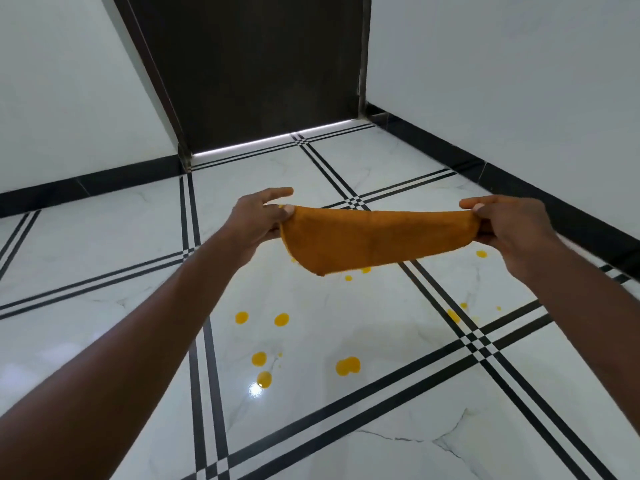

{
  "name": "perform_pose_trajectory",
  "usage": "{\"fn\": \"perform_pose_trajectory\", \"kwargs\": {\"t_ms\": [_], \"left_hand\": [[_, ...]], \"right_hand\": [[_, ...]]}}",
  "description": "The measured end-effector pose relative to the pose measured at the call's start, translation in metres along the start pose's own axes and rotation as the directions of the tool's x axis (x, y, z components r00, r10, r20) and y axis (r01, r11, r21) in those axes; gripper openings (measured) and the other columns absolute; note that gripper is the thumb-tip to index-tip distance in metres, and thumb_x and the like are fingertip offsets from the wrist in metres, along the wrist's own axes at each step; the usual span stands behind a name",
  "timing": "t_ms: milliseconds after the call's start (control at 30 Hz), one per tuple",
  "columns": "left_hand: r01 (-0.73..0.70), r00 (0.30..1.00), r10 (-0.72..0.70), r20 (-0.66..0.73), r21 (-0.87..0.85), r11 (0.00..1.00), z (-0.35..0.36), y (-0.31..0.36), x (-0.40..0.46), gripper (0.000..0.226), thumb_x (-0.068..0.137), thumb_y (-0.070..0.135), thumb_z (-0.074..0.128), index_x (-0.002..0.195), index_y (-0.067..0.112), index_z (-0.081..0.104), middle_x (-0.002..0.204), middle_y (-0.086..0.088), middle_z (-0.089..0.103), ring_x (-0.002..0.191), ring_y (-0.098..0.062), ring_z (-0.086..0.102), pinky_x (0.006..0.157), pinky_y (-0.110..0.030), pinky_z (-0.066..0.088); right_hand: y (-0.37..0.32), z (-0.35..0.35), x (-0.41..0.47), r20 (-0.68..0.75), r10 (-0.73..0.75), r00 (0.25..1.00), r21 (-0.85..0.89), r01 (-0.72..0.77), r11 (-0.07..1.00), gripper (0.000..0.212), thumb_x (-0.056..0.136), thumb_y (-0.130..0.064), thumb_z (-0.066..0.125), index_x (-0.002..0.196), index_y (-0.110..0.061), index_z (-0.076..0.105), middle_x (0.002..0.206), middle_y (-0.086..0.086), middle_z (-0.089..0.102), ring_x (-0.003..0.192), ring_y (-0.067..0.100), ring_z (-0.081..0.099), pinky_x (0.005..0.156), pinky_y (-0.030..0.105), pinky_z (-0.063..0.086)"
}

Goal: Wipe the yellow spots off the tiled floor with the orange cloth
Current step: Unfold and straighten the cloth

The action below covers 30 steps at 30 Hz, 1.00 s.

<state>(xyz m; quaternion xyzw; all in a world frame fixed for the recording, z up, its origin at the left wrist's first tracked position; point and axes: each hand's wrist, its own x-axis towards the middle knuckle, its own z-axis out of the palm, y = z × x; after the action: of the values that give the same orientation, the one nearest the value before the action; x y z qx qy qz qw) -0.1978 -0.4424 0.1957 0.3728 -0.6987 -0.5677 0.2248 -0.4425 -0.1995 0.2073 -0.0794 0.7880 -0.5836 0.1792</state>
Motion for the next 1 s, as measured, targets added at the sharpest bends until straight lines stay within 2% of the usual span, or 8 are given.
{"fn": "perform_pose_trajectory", "kwargs": {"t_ms": [100, 267, 400, 600, 700, 767, 867, 1000], "left_hand": [[-0.093, 0.995, 0.09, 0.035, 0.1, 0.991, -0.01, 0.012, 0.002, 0.027, 0.094, 0.019, 0.065, 0.121, 0.019, 0.07, 0.126, -0.002, 0.061, 0.118, -0.026, 0.059, 0.089, -0.036, 0.055], [-0.186, 0.982, 0.176, 0.062, 0.35, 0.918, -0.018, 0.025, 0.007, 0.037, 0.083, 0.026, 0.077, 0.119, 0.022, 0.071, 0.123, -0.001, 0.064, 0.114, -0.024, 0.059, 0.09, -0.041, 0.053], [-0.204, 0.977, 0.214, 0.026, 0.429, 0.88, -0.016, 0.029, 0.004, 0.028, 0.085, 0.024, 0.076, 0.112, 0.018, 0.073, 0.112, -0.001, 0.067, 0.107, -0.024, 0.061, 0.083, -0.036, 0.051], [-0.232, 0.965, 0.264, -0.004, 0.464, 0.855, -0.02, 0.04, -0.003, 0.019, 0.082, 0.028, 0.078, 0.098, 0.019, 0.073, 0.093, 0.003, 0.071, 0.089, -0.015, 0.068, 0.072, -0.025, 0.054], [-0.284, 0.952, 0.306, 0.027, 0.455, 0.844, -0.029, 0.054, -0.009, 0.019, 0.081, 0.031, 0.078, 0.093, 0.017, 0.073, 0.092, 0.003, 0.072, 0.088, -0.011, 0.068, 0.071, -0.022, 0.053], [-0.302, 0.95, 0.306, 0.062, 0.433, 0.849, -0.036, 0.065, -0.012, 0.026, 0.078, 0.035, 0.079, 0.092, 0.015, 0.073, 0.099, 0.007, 0.07, 0.095, -0.007, 0.063, 0.075, -0.023, 0.049], [-0.204, 0.975, 0.17, 0.145, 0.268, 0.942, -0.037, 0.063, -0.011, 0.042, 0.077, 0.042, 0.074, 0.103, 0.009, 0.071, 0.107, 0.003, 0.071, 0.102, -0.011, 0.065, 0.077, -0.024, 0.051], [0.006, 0.999, -0.015, 0.031, 0.256, 0.967, 0.003, 0.028, -0.008, 0.042, 0.087, 0.04, 0.071, 0.115, 0.009, 0.065, 0.109, -0.006, 0.067, 0.1, -0.026, 0.065, 0.076, -0.033, 0.055]], "right_hand": [[-0.002, -0.008, -0.002, 0.08, -0.023, 0.997, 0.004, 0.023, 1.0, 0.031, 0.094, -0.012, 0.071, 0.124, -0.008, 0.072, 0.12, 0.016, 0.072, 0.104, 0.029, 0.07, 0.103, 0.045, 0.056], [-0.001, -0.009, -0.015, 0.133, -0.263, 0.956, -0.263, 0.29, 0.92, 0.029, 0.087, -0.015, 0.08, 0.115, -0.011, 0.074, 0.11, 0.012, 0.073, 0.105, 0.034, 0.07, 0.1, 0.055, 0.056], [-0.003, -0.01, -0.019, 0.123, -0.361, 0.924, -0.342, 0.381, 0.859, 0.022, 0.089, -0.016, 0.078, 0.11, -0.01, 0.075, 0.103, 0.01, 0.073, 0.1, 0.032, 0.07, 0.098, 0.056, 0.057], [-0.009, -0.016, -0.026, 0.095, -0.504, 0.859, -0.459, 0.487, 0.743, 0.017, 0.095, -0.019, 0.072, 0.107, -0.008, 0.075, 0.096, 0.008, 0.071, 0.091, 0.024, 0.065, 0.089, 0.04, 0.051], [-0.015, -0.023, -0.024, 0.109, -0.459, 0.882, -0.344, 0.467, 0.815, 0.014, 0.098, -0.021, 0.068, 0.107, -0.013, 0.074, 0.1, 0.008, 0.07, 0.099, 0.024, 0.064, 0.089, 0.037, 0.047], [-0.02, -0.029, -0.021, 0.138, -0.372, 0.918, -0.183, 0.392, 0.901, 0.012, 0.1, -0.025, 0.065, 0.105, -0.016, 0.072, 0.101, 0.009, 0.071, 0.103, 0.029, 0.068, 0.096, 0.046, 0.054], [-0.019, -0.026, -0.02, 0.154, -0.207, 0.966, -0.026, 0.213, 0.977, 0.02, 0.102, -0.029, 0.061, 0.112, -0.012, 0.067, 0.11, 0.013, 0.069, 0.107, 0.033, 0.068, 0.095, 0.051, 0.057], [-0.003, 0.003, -0.032, 0.083, -0.158, 0.984, -0.221, 0.172, 0.96, 0.01, 0.1, -0.023, 0.064, 0.104, -0.014, 0.064, 0.097, 0.004, 0.064, 0.101, 0.028, 0.062, 0.082, 0.042, 0.054]]}}
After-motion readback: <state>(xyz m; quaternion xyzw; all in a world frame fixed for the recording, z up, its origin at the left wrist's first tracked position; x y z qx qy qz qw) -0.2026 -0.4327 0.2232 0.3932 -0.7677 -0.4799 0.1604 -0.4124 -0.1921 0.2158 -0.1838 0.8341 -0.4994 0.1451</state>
